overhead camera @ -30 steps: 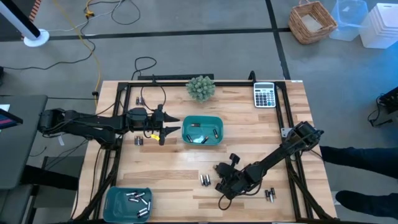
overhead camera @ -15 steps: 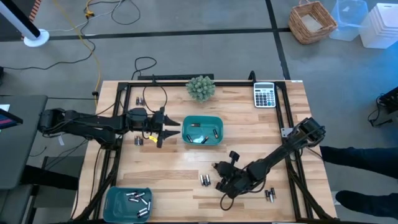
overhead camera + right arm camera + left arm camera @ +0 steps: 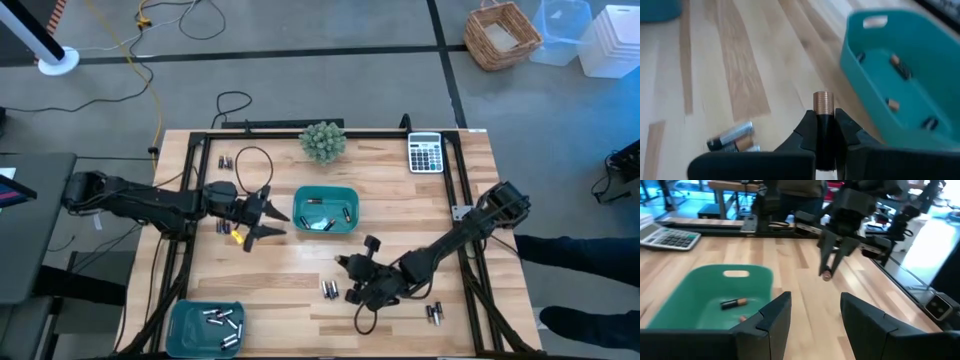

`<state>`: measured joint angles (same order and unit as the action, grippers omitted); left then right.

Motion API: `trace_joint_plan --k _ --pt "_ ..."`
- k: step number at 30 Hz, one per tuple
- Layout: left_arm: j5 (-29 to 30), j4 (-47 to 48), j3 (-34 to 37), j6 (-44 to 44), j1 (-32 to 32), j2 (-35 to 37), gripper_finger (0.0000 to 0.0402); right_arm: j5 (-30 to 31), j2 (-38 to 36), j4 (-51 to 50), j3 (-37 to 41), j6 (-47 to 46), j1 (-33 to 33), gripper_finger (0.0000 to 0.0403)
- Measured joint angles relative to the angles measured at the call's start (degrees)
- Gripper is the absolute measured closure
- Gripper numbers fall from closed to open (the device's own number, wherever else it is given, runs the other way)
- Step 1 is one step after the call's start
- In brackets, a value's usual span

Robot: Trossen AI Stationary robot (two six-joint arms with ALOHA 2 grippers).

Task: Sort batteries
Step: Put the black battery into the green bin

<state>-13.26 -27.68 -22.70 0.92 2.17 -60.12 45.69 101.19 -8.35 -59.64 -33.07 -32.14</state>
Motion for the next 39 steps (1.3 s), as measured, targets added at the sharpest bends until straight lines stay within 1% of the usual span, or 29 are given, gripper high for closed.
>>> trace_joint_plan --k 7,8,11,12,13,15,18,21,23,28,30,33,36,39 --pt "0.79 0.87 0.00 -3.33 -5.00 0.00 0.0236 0.03 -0.02 9.40 0.00 11.62 3.16 0.0373" --pt "1.96 1.16 0.00 -3.49 -5.71 0.00 0.0236 -0.10 -0.02 10.85 0.00 13.50 3.61 0.0373" --pt "10.27 1.91 0.00 -2.85 -7.63 0.00 0.0236 -0.45 -0.02 15.71 0.00 18.50 4.98 0.0374" --pt "12.17 2.33 0.00 -2.93 -8.11 0.00 0.0236 -0.58 -0.02 16.96 0.00 19.95 5.45 0.0374" --pt "13.54 2.58 0.00 -3.24 -8.54 0.00 0.0236 -0.72 -0.02 17.97 0.00 21.22 5.89 0.0373" --pt "13.75 2.64 0.00 -3.29 -9.17 0.00 0.0236 -1.54 -0.02 19.32 0.00 23.38 6.79 0.0373" --pt "13.70 2.80 0.00 -3.29 -9.81 0.00 0.0236 -3.59 -0.02 21.61 0.00 25.14 8.06 0.0373" --pt "13.80 5.75 -0.02 -2.41 -9.98 0.29 0.0236 -4.81 -0.02 22.78 0.00 25.79 8.78 0.0373" --pt "13.83 8.05 -0.01 -1.10 -9.85 1.23 0.0236 -5.05 -0.02 22.74 0.00 25.80 8.83 0.0373" --pt "14.28 7.70 -0.02 -0.78 -9.61 2.30 0.0236 -5.11 0.00 23.26 0.00 26.88 8.80 0.0373" --pt "14.27 7.49 -0.04 -0.81 -9.61 2.34 0.0236 -5.66 0.00 25.87 0.00 28.40 8.83 0.0373" --pt "14.48 7.59 -0.04 -1.00 -9.61 2.32 0.0236 -8.14 0.00 30.28 0.00 30.98 8.84 0.0373" --pt "17.64 6.51 -0.02 -0.58 -9.61 3.43 0.0237 -8.36 -0.32 31.40 -0.02 32.72 9.37 0.0373" --pt "18.83 6.52 -0.04 -0.20 -9.57 5.83 0.0237 -10.42 -1.76 31.26 -0.02 30.56 11.42 0.0373"
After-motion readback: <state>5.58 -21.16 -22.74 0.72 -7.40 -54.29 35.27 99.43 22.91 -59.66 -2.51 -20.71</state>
